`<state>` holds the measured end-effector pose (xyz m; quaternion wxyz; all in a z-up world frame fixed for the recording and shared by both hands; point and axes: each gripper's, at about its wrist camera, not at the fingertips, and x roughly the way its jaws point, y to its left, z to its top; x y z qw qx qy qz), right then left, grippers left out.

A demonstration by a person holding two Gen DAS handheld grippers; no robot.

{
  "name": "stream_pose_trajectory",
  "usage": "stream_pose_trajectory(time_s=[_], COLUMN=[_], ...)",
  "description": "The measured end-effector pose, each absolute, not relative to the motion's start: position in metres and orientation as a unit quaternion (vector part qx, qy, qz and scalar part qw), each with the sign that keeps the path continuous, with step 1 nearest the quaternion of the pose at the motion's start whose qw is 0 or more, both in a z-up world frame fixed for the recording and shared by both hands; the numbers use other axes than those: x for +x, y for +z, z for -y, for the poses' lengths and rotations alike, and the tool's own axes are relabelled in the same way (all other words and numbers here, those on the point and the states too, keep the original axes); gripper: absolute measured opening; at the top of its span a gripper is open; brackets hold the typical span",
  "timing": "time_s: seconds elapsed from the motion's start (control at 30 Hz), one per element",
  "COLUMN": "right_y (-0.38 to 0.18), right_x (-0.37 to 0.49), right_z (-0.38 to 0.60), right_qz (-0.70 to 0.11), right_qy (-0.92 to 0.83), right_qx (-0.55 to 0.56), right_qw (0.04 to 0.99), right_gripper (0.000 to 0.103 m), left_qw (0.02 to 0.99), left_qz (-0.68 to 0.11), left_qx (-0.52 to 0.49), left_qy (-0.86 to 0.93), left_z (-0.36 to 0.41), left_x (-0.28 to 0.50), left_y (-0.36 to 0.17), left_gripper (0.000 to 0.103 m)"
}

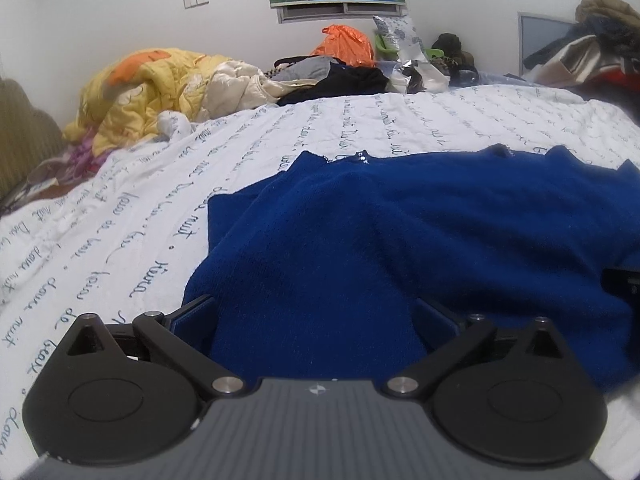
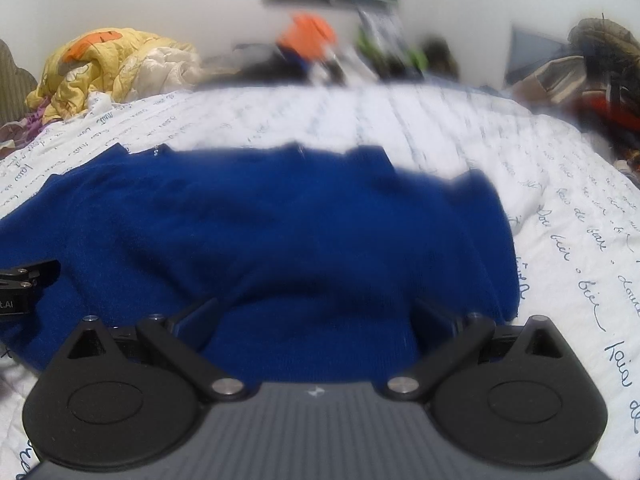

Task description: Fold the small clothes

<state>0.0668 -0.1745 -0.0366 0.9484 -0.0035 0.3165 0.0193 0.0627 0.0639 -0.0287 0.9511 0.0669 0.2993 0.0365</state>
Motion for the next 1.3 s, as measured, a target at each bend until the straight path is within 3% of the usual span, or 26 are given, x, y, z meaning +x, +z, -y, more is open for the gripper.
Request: stream_pose_trajectory(time_s=[1.3], right_y=[-0.038], right_x=[0.06], right_z=[0.176], right_qz=[-0.32], right_qy=[0.018], right_qx=[0.0], right_qw=[0.947], right_gripper=[0.103], left_qw=[0.948], left_qz=[-0.317], left_qx=[0.015], left_qy=[0.02], left_z=[-0.077], left_x=[0.067], left_y=[-0.031], left_gripper=[0.103])
